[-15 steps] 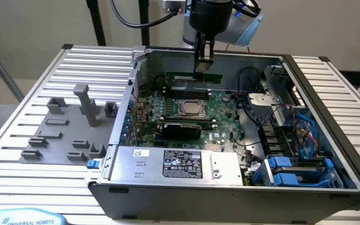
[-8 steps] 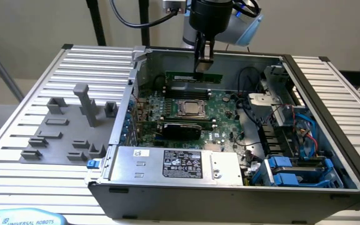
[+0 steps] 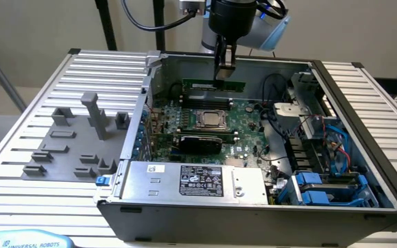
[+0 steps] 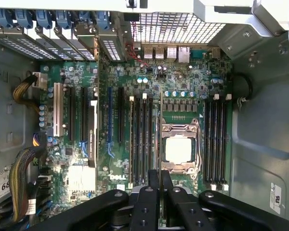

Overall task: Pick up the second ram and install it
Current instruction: 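Insert the second ram into the second slot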

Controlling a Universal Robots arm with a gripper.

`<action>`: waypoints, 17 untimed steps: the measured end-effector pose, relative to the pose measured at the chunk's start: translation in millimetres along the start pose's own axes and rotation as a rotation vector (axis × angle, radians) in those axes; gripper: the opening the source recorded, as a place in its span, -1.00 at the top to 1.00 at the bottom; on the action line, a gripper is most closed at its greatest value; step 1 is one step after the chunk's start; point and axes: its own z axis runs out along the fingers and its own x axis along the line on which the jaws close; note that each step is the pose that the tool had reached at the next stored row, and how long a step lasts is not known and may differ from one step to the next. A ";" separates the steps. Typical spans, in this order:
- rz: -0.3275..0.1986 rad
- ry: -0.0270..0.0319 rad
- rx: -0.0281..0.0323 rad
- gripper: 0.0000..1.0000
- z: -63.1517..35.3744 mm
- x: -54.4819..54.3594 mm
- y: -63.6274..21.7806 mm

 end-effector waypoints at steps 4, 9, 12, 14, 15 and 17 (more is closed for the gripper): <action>0.000 0.0029 0.0005 0.73 6.6 0.2 -0.3; 0.000 0.0028 0.0006 0.73 15.8 0.3 -0.6; 0.000 0.0028 0.0005 0.73 21.2 0.4 -0.8; 0.000 0.0029 0.0005 0.73 24.8 0.5 -0.9; 0.000 0.0029 0.0005 0.73 26.6 0.6 -0.9; 0.000 0.0027 0.0005 0.73 30.2 0.6 -1.0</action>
